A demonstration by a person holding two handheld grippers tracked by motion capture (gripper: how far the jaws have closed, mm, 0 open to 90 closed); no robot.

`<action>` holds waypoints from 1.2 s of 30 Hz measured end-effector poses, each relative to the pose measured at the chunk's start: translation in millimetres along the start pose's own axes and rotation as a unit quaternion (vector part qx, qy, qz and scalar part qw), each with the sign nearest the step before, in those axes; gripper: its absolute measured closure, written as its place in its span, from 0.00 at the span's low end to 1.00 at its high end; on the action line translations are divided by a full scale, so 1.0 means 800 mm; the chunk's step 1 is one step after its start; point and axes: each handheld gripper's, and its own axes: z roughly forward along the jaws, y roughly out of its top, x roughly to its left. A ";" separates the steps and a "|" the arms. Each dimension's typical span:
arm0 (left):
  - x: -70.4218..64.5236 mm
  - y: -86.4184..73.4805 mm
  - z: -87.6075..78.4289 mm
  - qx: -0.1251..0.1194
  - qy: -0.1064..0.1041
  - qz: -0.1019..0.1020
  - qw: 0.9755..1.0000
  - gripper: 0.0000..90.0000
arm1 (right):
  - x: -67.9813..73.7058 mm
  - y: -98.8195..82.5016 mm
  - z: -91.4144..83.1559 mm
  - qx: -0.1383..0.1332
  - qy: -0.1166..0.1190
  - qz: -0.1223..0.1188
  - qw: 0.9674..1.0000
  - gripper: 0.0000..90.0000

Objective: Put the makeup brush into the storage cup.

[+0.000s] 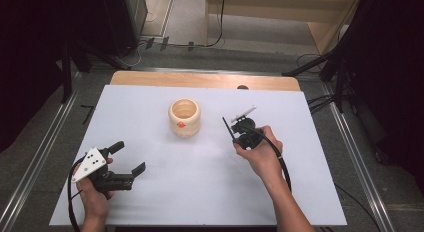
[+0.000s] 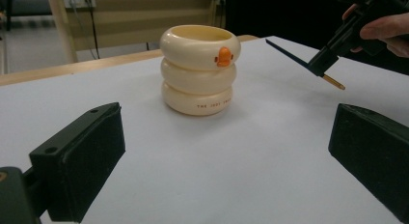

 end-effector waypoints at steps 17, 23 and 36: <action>-0.024 0.042 0.058 0.006 -0.049 -0.004 0.999 0.00 | -0.016 -0.051 -0.011 -0.102 0.024 0.019 0.994 0.94; -0.029 0.053 0.072 0.004 -0.044 -0.007 0.999 0.08 | -0.015 -0.071 -0.008 -0.149 0.028 0.009 0.988 0.94; -0.037 0.058 0.081 0.025 -0.047 -0.022 0.998 0.15 | 0.003 -0.088 -0.009 -0.215 0.024 -0.022 0.976 0.94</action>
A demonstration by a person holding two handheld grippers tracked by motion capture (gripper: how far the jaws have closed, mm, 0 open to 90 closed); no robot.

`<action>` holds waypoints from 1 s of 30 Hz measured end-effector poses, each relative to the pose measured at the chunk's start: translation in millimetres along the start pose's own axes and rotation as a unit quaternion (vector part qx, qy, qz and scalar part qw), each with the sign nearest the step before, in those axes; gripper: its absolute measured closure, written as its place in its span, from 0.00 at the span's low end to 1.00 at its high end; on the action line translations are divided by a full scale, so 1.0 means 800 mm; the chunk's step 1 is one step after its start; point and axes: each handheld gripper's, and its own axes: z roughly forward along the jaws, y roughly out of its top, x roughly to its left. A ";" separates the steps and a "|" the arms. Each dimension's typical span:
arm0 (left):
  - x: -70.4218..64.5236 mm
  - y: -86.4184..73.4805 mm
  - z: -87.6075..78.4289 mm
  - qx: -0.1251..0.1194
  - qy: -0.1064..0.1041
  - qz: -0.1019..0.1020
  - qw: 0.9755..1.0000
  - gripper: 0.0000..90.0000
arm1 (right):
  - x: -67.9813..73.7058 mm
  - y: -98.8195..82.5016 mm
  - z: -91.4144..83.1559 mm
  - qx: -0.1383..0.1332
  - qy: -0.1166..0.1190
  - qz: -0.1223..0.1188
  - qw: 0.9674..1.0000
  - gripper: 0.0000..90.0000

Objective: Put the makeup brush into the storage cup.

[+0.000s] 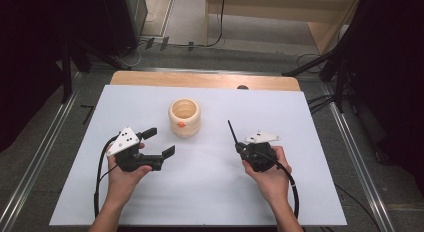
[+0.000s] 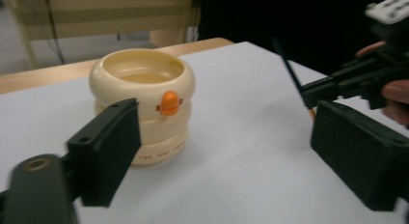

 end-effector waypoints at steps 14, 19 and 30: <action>-0.006 -0.003 0.010 0.018 -0.026 -0.013 0.999 0.30 | 0.015 -0.001 -0.004 -0.050 -0.007 -0.066 0.997 0.94; -0.007 -0.002 0.010 0.018 -0.033 -0.016 0.999 0.32 | 0.020 -0.001 -0.003 -0.062 -0.006 -0.082 0.995 0.94; -0.013 -0.002 0.013 0.019 -0.049 -0.011 0.999 0.37 | 0.045 0.000 -0.002 -0.090 -0.003 -0.154 0.984 0.94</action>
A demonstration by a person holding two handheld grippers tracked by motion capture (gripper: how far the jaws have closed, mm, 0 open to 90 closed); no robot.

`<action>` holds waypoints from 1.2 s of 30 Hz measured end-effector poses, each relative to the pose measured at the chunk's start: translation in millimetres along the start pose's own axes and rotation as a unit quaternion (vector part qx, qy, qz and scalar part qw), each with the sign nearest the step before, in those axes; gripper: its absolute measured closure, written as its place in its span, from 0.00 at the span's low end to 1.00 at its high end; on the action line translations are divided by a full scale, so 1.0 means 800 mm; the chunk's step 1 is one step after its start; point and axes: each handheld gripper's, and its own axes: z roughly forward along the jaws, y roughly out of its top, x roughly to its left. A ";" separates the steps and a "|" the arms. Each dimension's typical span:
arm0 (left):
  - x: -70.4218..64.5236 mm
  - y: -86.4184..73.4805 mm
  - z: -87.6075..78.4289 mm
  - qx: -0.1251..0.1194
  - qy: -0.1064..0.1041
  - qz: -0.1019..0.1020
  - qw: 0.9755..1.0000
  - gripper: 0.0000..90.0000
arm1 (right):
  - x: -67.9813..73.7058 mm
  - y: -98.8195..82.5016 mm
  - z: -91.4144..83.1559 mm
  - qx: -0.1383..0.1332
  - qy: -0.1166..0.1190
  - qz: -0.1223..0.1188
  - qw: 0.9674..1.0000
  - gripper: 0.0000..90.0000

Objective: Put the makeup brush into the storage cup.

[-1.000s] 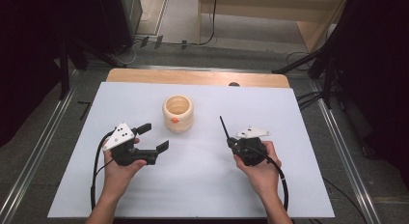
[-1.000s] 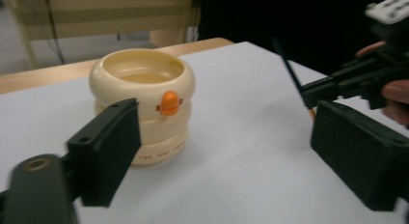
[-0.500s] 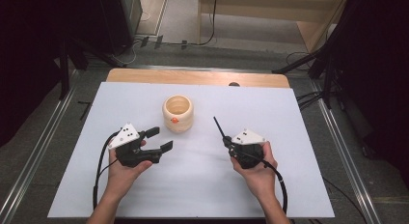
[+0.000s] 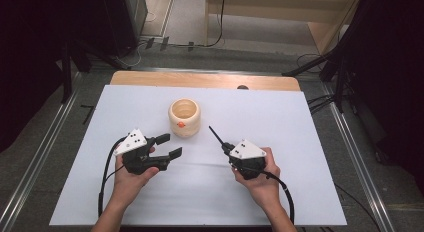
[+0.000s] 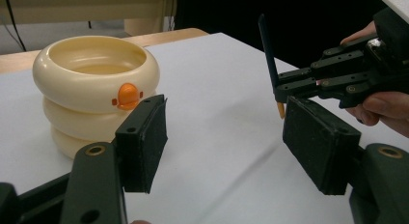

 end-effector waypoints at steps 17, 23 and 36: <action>-0.002 -0.001 0.004 0.009 -0.038 -0.002 0.999 0.51 | 0.039 0.005 0.010 -0.022 0.009 -0.129 0.991 0.94; -0.004 0.000 0.005 0.012 -0.058 -0.001 0.998 0.54 | 0.044 0.006 0.012 -0.022 0.003 -0.148 0.989 0.94; -0.011 0.001 0.010 0.021 -0.087 0.001 0.996 0.63 | 0.057 0.007 0.013 -0.030 0.005 -0.211 0.977 0.94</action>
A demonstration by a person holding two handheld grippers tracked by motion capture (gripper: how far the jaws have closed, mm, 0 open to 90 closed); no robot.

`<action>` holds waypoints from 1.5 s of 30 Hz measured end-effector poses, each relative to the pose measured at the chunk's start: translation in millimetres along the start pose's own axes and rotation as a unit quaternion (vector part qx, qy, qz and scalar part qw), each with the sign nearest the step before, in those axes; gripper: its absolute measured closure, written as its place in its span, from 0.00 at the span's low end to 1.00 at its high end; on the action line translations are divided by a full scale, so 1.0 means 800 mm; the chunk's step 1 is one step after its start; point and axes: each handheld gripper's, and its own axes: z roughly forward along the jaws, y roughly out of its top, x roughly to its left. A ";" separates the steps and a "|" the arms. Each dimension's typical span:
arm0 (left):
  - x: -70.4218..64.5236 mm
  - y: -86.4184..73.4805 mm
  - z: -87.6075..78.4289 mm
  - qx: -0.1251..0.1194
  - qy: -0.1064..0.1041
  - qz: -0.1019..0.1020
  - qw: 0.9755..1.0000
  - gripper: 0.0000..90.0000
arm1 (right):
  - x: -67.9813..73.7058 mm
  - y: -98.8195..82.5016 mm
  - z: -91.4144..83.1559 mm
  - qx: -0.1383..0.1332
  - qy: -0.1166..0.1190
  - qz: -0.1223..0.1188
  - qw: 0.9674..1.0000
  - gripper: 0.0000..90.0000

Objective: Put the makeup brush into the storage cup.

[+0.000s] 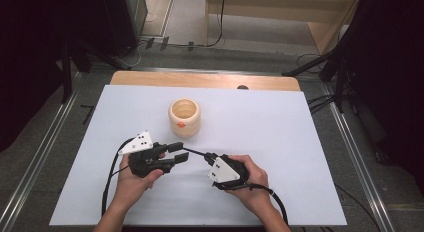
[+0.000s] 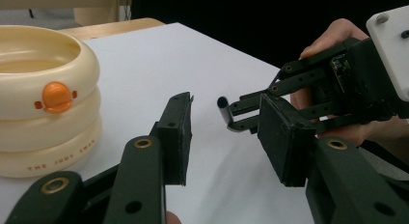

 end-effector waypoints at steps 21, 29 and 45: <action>0.000 -0.002 0.011 0.033 -0.033 -0.026 0.999 0.83 | 0.012 0.006 0.001 0.003 -0.013 -0.062 0.998 0.94; 0.001 -0.002 0.011 0.043 -0.027 -0.036 0.998 0.95 | 0.011 0.006 0.001 0.001 -0.014 -0.065 0.998 0.94; -0.002 0.001 0.004 0.015 -0.005 -0.025 1.000 0.96 | 0.001 0.003 0.001 -0.012 -0.016 0.064 0.998 0.49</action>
